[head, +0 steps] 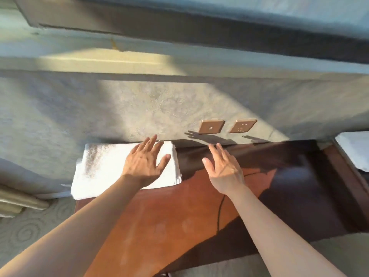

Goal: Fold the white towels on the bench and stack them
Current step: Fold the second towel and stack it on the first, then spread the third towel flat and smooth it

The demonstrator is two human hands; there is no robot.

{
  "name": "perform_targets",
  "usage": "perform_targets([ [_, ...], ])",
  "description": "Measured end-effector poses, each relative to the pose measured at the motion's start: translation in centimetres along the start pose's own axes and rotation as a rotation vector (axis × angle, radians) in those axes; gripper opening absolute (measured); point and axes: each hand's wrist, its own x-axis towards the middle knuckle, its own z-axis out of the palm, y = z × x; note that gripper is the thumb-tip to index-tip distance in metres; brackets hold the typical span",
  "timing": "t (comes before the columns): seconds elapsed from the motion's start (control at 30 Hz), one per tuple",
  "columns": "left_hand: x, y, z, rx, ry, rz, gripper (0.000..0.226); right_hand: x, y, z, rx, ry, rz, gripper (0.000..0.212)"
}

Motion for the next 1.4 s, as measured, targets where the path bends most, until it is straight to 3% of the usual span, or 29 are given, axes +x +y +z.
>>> perform_targets([
  [0.17,-1.0,13.0,-3.6,-0.004,0.046,0.138,0.085,-6.6,7.4,-7.7,0.053,0.18,0.056,0.068],
  [0.27,-2.3,22.5,-4.3,0.043,0.086,0.251,0.076,-11.5,13.5,-10.8,0.09,0.26,0.115,0.071],
  [0.5,-6.7,46.6,-2.4,0.062,0.129,0.518,0.068,-23.3,29.0,-18.3,0.04,0.391,0.187,0.062],
  [0.63,-8.4,56.8,-1.8,0.096,0.136,0.657,0.072,-29.0,36.6,-21.0,0.08,0.433,0.301,0.065],
  [0.9,-6.1,70.3,1.3,0.118,0.084,0.804,0.078,-33.3,49.2,-21.5,0.23,0.447,0.473,0.07],
  [1.1,0.8,79.5,5.4,0.11,0.052,0.902,0.073,-31.8,59.5,-22.8,0.183,0.39,0.619,0.07],
  [1.4,10.9,88.2,12.5,0.146,-0.051,0.872,0.08,-27.5,72.8,-23.4,0.265,0.303,0.746,0.069],
])
